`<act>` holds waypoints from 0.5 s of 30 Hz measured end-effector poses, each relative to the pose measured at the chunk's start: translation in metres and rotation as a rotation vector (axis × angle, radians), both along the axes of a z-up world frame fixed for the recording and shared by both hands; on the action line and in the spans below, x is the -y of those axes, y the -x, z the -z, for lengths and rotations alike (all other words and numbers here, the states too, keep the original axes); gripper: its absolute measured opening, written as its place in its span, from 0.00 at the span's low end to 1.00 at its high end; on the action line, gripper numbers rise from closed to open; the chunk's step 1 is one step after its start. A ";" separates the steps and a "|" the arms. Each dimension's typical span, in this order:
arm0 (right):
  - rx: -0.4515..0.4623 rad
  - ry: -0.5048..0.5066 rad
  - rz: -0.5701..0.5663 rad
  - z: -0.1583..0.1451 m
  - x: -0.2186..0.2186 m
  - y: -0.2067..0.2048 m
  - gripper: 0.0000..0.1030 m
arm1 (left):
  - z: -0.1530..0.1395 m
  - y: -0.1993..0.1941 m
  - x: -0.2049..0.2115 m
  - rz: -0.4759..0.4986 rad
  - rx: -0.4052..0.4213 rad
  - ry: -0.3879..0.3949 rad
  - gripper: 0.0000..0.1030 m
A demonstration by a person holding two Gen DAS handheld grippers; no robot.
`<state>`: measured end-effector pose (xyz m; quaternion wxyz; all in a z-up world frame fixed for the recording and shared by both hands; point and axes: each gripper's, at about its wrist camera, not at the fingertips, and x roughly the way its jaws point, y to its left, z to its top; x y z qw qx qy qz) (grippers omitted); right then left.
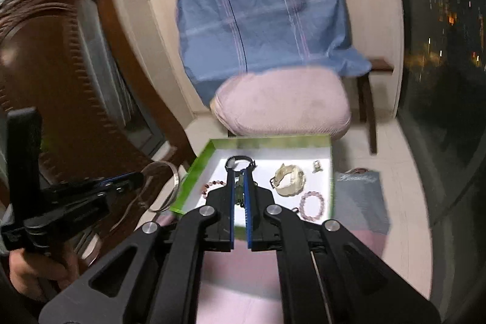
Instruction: Organize jewelry
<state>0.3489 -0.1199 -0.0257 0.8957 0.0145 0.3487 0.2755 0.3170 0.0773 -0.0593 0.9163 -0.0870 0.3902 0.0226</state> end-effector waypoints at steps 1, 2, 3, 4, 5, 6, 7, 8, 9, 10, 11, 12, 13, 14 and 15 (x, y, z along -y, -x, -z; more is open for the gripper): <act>-0.024 0.001 -0.001 0.010 -0.006 -0.013 0.06 | 0.009 -0.012 -0.003 -0.006 -0.023 0.005 0.04; -0.039 0.008 -0.002 0.020 -0.011 -0.024 0.06 | 0.019 -0.026 -0.004 -0.009 -0.051 0.009 0.05; -0.057 0.025 -0.001 0.034 -0.020 -0.036 0.06 | 0.033 -0.041 -0.006 -0.012 -0.080 0.007 0.05; -0.075 0.037 0.001 0.045 -0.025 -0.043 0.06 | 0.046 -0.053 -0.008 -0.021 -0.101 0.006 0.05; -0.099 0.051 0.006 0.060 -0.030 -0.053 0.06 | 0.054 -0.059 -0.010 -0.022 -0.112 0.005 0.06; -0.116 0.064 0.011 0.071 -0.035 -0.060 0.06 | 0.066 -0.068 -0.011 -0.021 -0.132 0.008 0.06; -0.132 0.078 0.017 0.083 -0.038 -0.067 0.06 | 0.075 -0.074 -0.014 -0.022 -0.146 0.014 0.06; -0.145 0.089 0.020 0.092 -0.041 -0.072 0.06 | 0.081 -0.079 -0.016 -0.023 -0.155 0.020 0.06; -0.157 0.100 0.023 0.099 -0.043 -0.076 0.08 | 0.085 -0.081 -0.019 -0.025 -0.153 0.027 0.11; -0.164 0.107 0.029 0.102 -0.044 -0.077 0.23 | 0.085 -0.080 -0.021 -0.029 -0.147 0.028 0.35; -0.164 0.109 0.043 0.103 -0.042 -0.076 0.52 | 0.081 -0.081 -0.023 -0.030 -0.141 0.029 0.55; -0.149 0.096 0.070 0.098 -0.036 -0.072 0.65 | 0.069 -0.071 -0.025 -0.029 -0.106 0.032 0.87; -0.107 0.077 0.115 0.086 -0.027 -0.063 0.80 | 0.059 -0.063 -0.023 -0.026 -0.069 0.029 0.91; -0.055 0.062 0.153 0.071 -0.018 -0.052 0.88 | 0.045 -0.049 -0.022 -0.018 -0.023 0.020 0.91; -0.017 0.056 0.173 0.059 -0.012 -0.041 0.92 | 0.027 -0.031 -0.019 -0.001 0.018 -0.004 0.95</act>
